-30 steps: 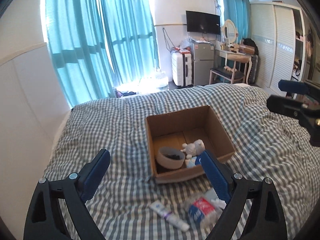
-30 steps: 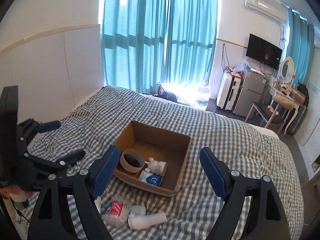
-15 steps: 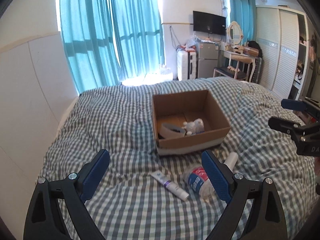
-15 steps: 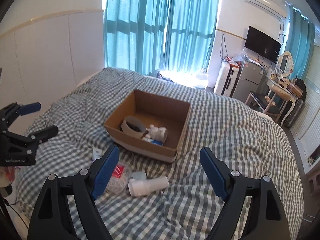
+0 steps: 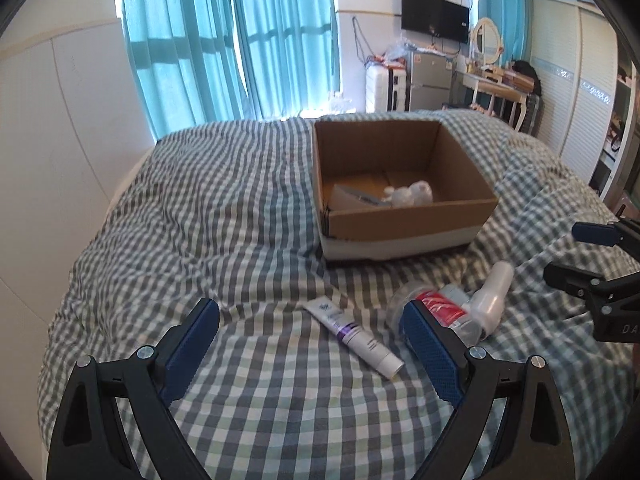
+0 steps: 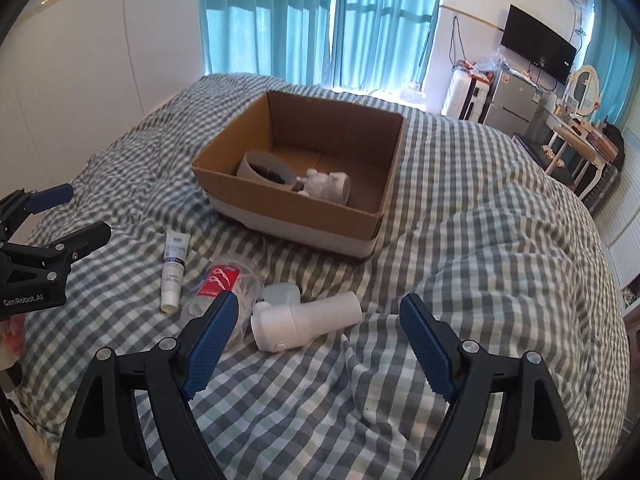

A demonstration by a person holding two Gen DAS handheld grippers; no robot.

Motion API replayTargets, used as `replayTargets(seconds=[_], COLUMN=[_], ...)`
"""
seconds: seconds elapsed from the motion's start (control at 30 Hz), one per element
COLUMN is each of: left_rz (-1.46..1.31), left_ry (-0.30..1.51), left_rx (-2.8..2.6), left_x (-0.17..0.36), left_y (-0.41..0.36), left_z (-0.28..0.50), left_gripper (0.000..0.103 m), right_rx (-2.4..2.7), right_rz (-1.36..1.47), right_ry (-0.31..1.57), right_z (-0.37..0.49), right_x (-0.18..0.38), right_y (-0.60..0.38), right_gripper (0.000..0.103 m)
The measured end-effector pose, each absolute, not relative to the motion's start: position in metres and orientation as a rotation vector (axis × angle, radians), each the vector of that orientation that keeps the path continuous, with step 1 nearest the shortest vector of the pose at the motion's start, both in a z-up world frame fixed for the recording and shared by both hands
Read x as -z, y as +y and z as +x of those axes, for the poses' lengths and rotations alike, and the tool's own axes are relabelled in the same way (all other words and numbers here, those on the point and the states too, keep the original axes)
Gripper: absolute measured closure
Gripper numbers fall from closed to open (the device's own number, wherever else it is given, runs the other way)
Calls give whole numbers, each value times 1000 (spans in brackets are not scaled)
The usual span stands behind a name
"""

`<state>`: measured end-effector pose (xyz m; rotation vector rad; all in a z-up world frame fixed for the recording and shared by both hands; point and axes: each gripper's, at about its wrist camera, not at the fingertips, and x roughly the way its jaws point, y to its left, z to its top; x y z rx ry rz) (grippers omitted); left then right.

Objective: Organize objects
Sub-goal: 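Move both tools back toward the toothpaste tube and floss jar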

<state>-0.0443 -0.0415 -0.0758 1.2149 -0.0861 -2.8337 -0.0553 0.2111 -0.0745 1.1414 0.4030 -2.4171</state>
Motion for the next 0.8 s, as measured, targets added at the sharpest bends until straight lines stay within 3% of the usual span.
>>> replayTargets(seconds=[0.8], left_rz=[1589], left_ry=[-89], left_rx=[2675], left_x=[166], left_y=[-32], left_z=[-102], left_gripper=[9], right_rx=[2354], right_rz=[1379], right_ry=[365], right_z=[-101], right_x=[133], right_y=[201], right_gripper=[20])
